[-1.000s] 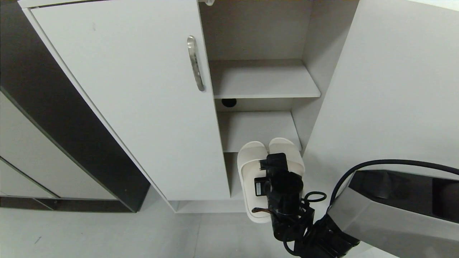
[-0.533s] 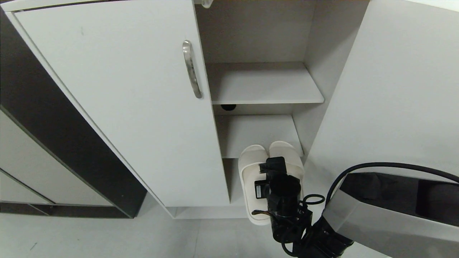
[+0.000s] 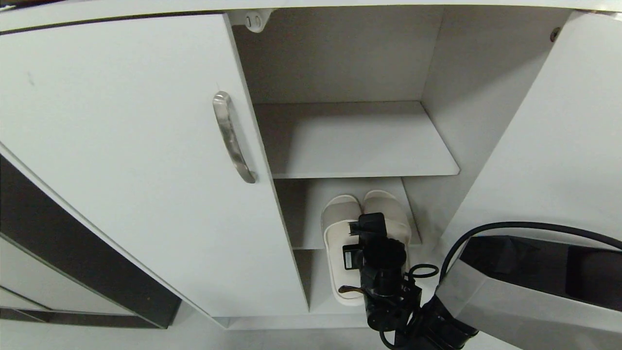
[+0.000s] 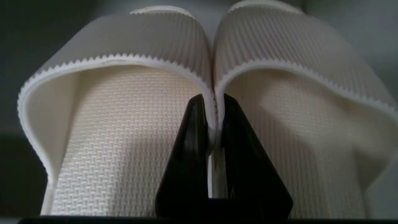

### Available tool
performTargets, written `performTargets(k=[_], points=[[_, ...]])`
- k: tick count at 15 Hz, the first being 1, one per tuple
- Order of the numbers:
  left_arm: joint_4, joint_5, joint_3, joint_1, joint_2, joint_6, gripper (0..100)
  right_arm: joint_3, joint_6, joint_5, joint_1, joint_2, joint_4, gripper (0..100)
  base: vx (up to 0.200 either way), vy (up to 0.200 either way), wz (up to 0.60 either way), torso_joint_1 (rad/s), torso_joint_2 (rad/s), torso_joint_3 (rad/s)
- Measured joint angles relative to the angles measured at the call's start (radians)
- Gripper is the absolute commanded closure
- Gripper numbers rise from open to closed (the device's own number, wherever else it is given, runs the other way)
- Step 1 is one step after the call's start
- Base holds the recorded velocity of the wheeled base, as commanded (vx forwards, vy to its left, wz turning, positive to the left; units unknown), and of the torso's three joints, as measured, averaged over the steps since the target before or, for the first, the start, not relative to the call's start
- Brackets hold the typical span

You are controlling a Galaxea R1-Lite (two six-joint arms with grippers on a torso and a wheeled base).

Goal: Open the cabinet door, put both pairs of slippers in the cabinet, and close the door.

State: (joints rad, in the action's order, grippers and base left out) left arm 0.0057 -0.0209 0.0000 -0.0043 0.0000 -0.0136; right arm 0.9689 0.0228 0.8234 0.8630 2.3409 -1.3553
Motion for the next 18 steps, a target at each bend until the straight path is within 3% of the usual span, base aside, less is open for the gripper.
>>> performTargets(k=[8, 18], points=[[0.000, -0.001, 0.000, 0.000, 0.000, 0.001, 100, 0.096, -0.001, 0.010, -0.019, 0.055, 0.007, 100, 0.000, 0.000, 0.00, 0.000, 0.00, 0.000], [0.000, -0.001, 0.000, 0.000, 0.000, 0.003, 100, 0.346, -0.002, -0.010, -0.086, 0.119, 0.138, 100, 0.000, 0.000, 0.00, 0.000, 0.00, 0.000]])
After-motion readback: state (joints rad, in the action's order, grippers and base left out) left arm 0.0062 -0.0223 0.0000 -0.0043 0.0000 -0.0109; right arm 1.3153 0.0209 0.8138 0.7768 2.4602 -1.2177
